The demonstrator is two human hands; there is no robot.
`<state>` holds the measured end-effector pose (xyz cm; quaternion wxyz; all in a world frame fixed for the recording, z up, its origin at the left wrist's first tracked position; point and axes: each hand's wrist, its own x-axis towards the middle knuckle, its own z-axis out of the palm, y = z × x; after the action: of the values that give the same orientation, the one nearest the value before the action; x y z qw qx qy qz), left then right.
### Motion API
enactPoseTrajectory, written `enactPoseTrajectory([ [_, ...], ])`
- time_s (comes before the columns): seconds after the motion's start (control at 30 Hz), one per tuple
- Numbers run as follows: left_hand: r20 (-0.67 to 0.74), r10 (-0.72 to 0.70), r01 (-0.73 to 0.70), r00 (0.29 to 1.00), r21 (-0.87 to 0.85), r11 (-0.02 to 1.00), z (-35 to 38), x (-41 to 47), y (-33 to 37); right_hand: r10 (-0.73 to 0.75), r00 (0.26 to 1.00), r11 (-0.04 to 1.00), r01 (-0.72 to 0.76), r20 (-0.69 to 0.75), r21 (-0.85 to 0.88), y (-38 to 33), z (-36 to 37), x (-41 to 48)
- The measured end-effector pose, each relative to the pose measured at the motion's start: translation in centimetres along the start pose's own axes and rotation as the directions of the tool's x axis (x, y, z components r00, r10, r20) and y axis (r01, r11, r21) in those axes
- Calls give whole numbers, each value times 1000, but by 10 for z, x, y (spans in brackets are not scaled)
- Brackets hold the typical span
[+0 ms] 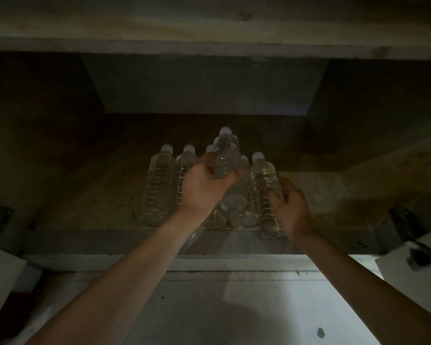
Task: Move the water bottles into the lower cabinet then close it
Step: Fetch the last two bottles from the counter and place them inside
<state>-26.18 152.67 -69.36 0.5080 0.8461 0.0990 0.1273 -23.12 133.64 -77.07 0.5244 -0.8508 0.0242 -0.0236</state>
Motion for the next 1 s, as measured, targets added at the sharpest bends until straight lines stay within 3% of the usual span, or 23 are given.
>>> enactPoseTrajectory([
  [0.17,53,7,-4,999,-57,998,1,-9,-1,-11,1000,999,11,4,-46,6,-1,1],
  [0.37,77,55,-48,996,-82,995,-8,-37,-7,-71,996,959,81,44,-273,-14,-16,-33],
  [0.47,97,59,-71,994,124,990,-30,-62,3,-88,993,915,112,79,-387,-38,-38,-65],
  [0.57,200,53,-126,978,372,920,-69,-94,39,-118,988,876,149,97,-458,-82,-72,-103],
  [0.63,306,58,-228,950,557,799,-100,-112,79,-143,983,823,181,113,-539,-129,-99,-128],
  [0.73,397,36,-312,917,660,683,-151,-136,154,-174,969,767,245,175,-593,-214,-147,-162],
  [0.9,467,35,-372,883,655,657,-243,-174,333,-125,974,742,219,190,-634,-383,-247,-228],
  [1.0,492,-20,-352,870,649,674,-299,-188,448,-14,965,745,186,264,-641,-492,-318,-259],
])
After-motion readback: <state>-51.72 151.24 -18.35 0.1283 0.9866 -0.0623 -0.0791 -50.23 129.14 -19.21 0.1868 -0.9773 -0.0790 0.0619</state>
